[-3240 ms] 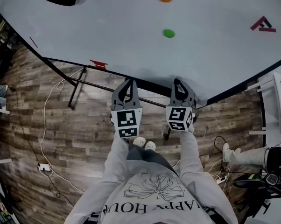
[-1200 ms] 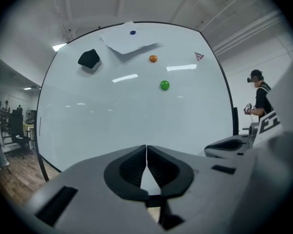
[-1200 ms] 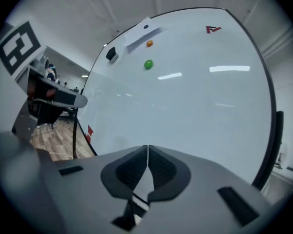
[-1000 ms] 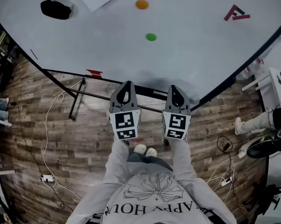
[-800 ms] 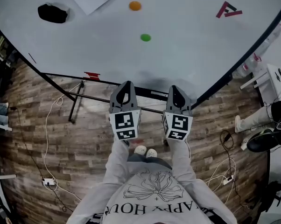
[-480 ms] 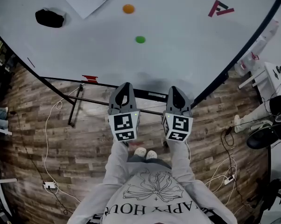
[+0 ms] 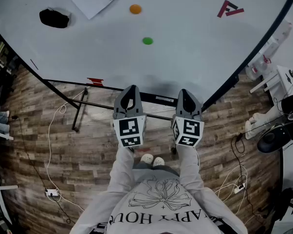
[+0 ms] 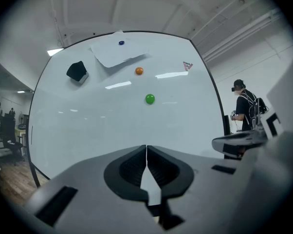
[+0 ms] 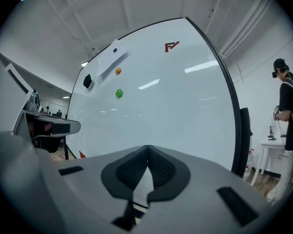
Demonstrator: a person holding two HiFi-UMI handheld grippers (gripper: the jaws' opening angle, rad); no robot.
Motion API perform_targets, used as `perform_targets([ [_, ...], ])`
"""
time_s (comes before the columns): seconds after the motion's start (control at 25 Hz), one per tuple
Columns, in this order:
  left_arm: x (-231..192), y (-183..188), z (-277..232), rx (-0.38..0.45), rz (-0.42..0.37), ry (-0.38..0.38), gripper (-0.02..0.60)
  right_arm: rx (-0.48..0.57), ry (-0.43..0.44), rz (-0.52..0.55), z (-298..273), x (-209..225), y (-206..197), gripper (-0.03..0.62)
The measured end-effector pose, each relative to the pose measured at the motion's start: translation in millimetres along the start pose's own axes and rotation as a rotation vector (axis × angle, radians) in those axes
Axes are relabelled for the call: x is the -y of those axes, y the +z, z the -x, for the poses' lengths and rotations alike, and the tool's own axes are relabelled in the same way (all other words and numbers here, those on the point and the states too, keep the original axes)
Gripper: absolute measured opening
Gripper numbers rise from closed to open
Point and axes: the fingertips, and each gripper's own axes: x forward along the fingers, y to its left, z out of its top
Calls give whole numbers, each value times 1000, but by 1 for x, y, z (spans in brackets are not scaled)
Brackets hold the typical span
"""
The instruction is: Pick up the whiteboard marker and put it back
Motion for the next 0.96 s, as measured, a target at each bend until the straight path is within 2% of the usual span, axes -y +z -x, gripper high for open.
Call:
perform_targets([
  [0.96,-1,3,-1,1,-8,0,8,9,-19,10,3,12,4,3],
])
